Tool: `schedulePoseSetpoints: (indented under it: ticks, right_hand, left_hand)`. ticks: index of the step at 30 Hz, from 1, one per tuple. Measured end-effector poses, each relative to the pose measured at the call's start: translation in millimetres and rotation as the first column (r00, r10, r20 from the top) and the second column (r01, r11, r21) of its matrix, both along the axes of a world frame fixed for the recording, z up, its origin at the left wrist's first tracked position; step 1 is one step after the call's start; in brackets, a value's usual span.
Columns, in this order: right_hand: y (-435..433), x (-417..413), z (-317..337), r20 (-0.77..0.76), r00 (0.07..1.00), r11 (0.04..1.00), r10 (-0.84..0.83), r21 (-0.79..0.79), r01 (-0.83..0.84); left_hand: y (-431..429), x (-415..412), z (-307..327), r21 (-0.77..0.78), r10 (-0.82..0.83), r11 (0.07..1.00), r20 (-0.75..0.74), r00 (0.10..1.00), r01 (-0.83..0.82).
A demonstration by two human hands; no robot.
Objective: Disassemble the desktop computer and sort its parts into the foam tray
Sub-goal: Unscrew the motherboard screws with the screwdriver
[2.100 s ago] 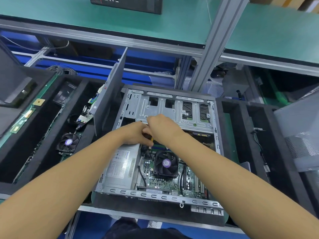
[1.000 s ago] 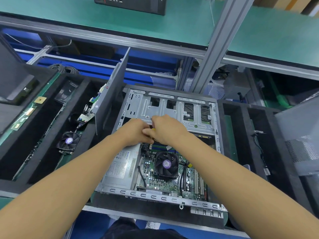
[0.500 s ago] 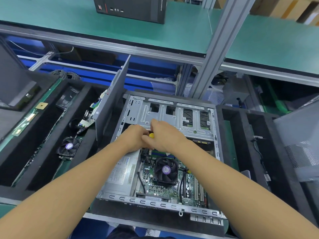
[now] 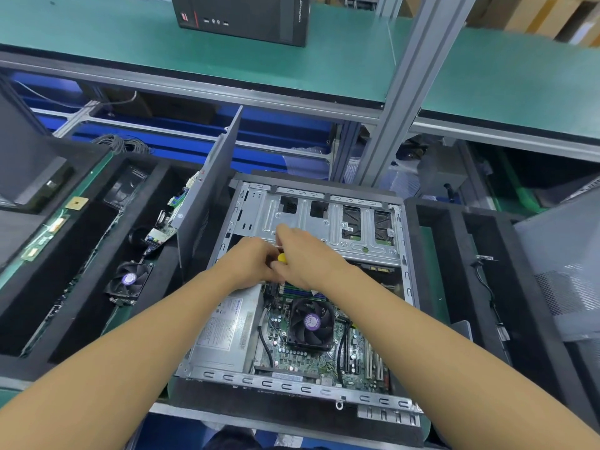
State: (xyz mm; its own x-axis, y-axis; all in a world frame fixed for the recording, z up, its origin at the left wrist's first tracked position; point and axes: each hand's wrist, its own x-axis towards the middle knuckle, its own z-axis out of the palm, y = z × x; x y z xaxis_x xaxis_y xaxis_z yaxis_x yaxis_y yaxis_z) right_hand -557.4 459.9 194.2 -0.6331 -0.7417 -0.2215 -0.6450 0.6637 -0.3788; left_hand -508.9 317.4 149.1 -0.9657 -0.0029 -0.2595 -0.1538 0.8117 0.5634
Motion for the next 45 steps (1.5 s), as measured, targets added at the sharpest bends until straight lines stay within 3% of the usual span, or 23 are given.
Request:
schedulePoseSetpoints:
  ticks: [4,12,19,28,35,45]
  right_hand:
    - [-0.1,1.9,-1.5,-0.071,0.994,0.995,-0.08,0.061,0.085]
    - [-1.1,-1.5,2.9,0.004,0.996,0.995,0.084,0.046,-0.084]
    - [-0.2,2.1,3.0,-0.018,0.996,0.992,-0.084,0.098,0.085]
    - [-2.8,-3.1,4.8,0.005,0.998,0.996,0.057,0.072,-0.057]
    - [-2.1,-0.6,3.5,-0.017,0.995,0.99,-0.098,0.101,0.099]
    - [-5.0,-3.1,2.4,0.027,0.999,0.998,0.032,0.05,-0.034]
  left_hand:
    - [0.1,0.5,-1.7,0.028,0.025,0.999,-0.008,1.0,-0.025]
    - [-2.7,-1.1,0.5,0.015,-0.018,1.0,0.054,0.998,0.017]
    - [2.5,-1.8,2.6,0.021,0.029,0.999,0.054,0.998,-0.031]
    - [-1.3,-1.1,2.8,0.002,-0.024,1.0,0.055,0.998,0.024]
    - [4.5,0.1,3.7,0.02,0.031,0.999,0.025,0.999,-0.031]
    - [1.9,0.4,1.2,-0.023,0.039,0.999,0.038,0.999,-0.039]
